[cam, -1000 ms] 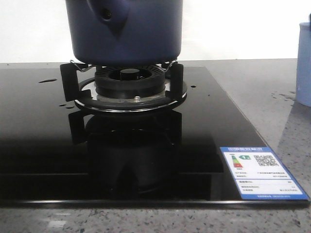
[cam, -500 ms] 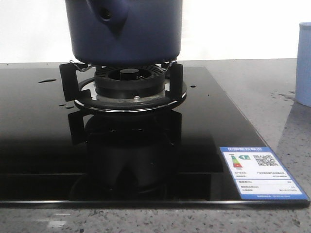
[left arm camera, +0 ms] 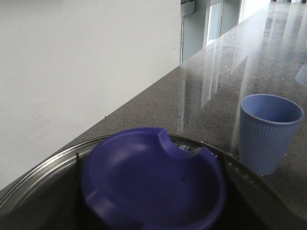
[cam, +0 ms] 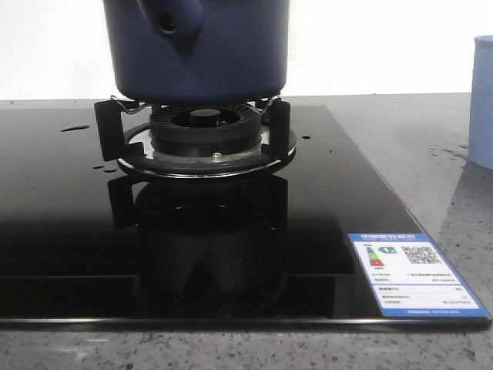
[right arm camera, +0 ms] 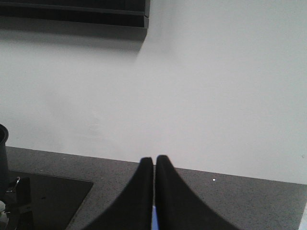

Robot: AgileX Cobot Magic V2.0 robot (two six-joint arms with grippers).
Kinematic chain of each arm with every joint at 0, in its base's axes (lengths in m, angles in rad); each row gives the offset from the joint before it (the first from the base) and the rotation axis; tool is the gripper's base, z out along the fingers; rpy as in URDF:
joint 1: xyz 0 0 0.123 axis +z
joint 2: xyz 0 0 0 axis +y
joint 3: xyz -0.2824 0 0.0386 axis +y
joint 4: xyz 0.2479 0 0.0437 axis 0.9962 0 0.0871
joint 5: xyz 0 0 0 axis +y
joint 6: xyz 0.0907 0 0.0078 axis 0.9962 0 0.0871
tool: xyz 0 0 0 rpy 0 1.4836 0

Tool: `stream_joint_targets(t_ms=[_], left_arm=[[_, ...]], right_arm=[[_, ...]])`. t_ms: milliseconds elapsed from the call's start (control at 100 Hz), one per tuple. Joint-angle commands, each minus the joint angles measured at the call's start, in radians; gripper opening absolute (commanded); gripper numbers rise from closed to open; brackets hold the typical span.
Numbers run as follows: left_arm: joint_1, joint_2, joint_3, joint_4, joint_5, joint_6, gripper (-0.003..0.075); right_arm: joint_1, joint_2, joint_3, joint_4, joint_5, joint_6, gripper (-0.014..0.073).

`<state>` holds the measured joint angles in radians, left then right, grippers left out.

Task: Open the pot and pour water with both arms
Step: 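Lower the glass lid onto the pot with the left gripper and release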

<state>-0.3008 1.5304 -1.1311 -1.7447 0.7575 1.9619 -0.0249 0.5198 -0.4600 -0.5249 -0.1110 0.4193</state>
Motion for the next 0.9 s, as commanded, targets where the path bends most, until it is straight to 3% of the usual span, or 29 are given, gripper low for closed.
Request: stream_joint_targets(t_ms=[0,460,610,890], left_arm=[[-0.009,-0.023,-0.057,-0.118,0.010,0.006,0.0222],[-0.009,0.034,-0.082,-0.118,0.015,-0.010,0.0222],[-0.007,0.032,-0.082,-0.105,0.047,-0.107,0.0222],[-0.007,0.026,-0.082,0.049,-0.016,-0.214,0.0222]], right_arm=[[-0.005,-0.002,-0.027,0.008,-0.061,-0.001,-0.0069],[-0.005,-0.002,-0.027,0.008,-0.059,-0.001,-0.0069],[-0.005,-0.002,-0.027,0.008,-0.054,-0.001,-0.0069],[-0.005,-0.002,-0.027,0.008,-0.054,-0.001,-0.0069]])
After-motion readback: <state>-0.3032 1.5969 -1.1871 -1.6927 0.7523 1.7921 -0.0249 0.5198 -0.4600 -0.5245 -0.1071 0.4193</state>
